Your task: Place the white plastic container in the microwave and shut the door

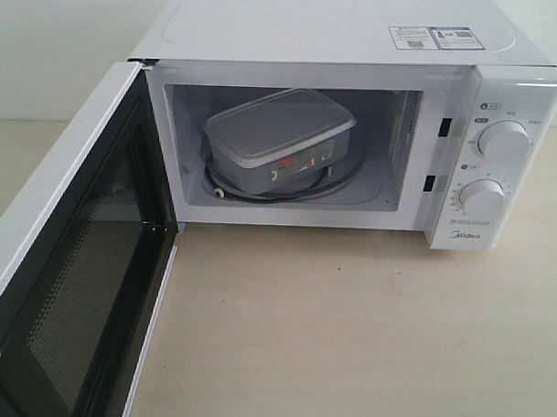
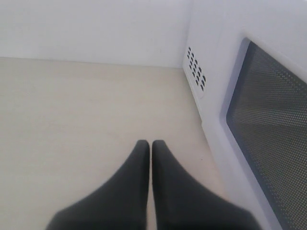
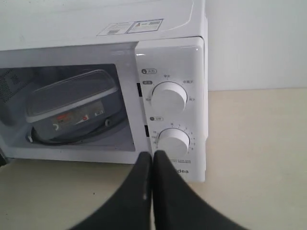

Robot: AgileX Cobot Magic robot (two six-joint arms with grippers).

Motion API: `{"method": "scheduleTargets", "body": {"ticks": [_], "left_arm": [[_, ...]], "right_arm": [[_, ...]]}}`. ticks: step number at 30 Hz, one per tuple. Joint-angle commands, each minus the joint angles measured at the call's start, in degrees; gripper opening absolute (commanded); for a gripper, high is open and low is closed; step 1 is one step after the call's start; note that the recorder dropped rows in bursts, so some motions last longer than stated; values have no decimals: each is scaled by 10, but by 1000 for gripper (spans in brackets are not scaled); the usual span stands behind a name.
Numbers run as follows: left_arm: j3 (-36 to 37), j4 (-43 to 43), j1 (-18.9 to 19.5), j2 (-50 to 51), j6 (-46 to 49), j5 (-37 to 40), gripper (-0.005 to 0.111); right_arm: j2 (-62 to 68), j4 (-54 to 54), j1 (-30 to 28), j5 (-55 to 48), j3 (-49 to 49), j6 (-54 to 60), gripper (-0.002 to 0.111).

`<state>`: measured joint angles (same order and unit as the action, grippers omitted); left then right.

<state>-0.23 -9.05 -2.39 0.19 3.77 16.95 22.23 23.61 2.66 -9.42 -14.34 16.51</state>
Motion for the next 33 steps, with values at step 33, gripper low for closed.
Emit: {"method": "scheduleTargets", "body": {"ticks": [33], "left_arm": [[2, -6, 1, -2, -4, 0, 4]], "right_arm": [[-222, -236, -33, -106, 143, -158, 0]]}}
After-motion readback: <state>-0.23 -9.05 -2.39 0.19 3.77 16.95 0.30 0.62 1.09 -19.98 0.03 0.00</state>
